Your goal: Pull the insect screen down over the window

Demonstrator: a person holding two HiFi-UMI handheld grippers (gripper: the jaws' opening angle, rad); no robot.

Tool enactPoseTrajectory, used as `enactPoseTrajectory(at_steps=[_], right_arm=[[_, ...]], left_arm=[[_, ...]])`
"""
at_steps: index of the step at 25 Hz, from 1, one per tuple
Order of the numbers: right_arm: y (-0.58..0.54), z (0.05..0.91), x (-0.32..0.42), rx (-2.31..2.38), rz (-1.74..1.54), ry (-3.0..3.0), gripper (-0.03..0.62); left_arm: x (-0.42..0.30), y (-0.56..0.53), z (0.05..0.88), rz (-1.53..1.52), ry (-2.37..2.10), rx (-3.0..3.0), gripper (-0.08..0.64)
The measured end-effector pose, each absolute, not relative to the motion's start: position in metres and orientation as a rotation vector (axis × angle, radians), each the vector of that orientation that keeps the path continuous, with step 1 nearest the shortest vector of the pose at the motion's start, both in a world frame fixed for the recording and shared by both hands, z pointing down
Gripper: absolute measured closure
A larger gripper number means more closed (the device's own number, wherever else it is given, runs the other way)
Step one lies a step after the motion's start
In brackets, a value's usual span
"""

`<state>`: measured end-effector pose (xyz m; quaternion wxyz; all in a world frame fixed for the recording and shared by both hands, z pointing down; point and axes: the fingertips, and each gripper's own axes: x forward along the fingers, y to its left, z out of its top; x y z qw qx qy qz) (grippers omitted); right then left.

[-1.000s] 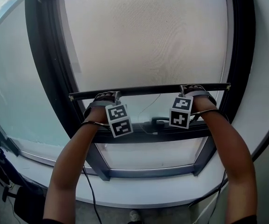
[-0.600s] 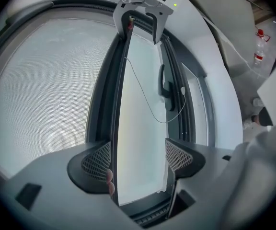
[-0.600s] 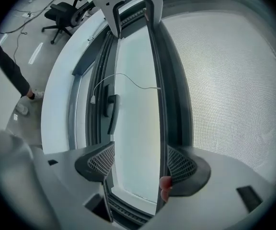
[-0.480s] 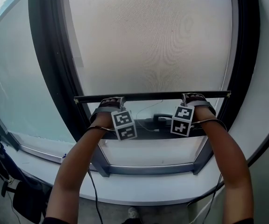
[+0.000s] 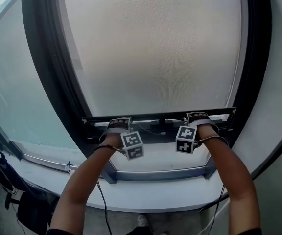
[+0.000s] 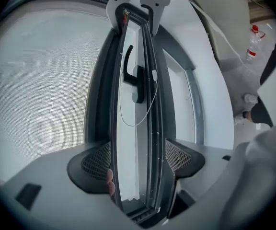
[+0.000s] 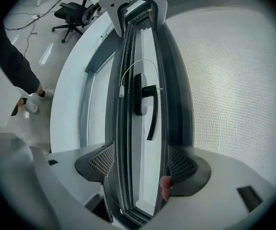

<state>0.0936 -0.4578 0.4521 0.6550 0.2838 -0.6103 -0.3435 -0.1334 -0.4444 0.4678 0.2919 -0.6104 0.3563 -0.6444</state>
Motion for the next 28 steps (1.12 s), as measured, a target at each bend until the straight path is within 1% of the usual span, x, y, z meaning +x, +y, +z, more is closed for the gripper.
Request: enactPoseTrajectory(at_steps=[9,14,20,24,28], right_arm=[[-0.462,0.469,0.093,0.661,-0.781,-1.388,0.252],[-0.464,0.471,0.093,0.68,-0.869,-1.434,0.252],[-0.445,0.434,0.085,0.906,-0.994,-1.665,0.252],[-0.422,0.433,0.059,0.952,-0.874,-1.943,0.252],[-0.417,0.46,0.038,0.916,-0.784,-2.034,0.252]], left_arm=[[-0.135,-0.45,0.484,-1.717,0.976,-1.608,0.202],[-0.135,-0.452,0.485,-1.72,0.986,-1.589,0.202],[-0.135,-0.453,0.484,-1.755,0.972,-1.583,0.202],[-0.136,-0.453,0.484,-1.744,0.985,-1.583,0.202],[-0.134,-0.452,0.484,-1.749,0.982,-1.597,0.202]])
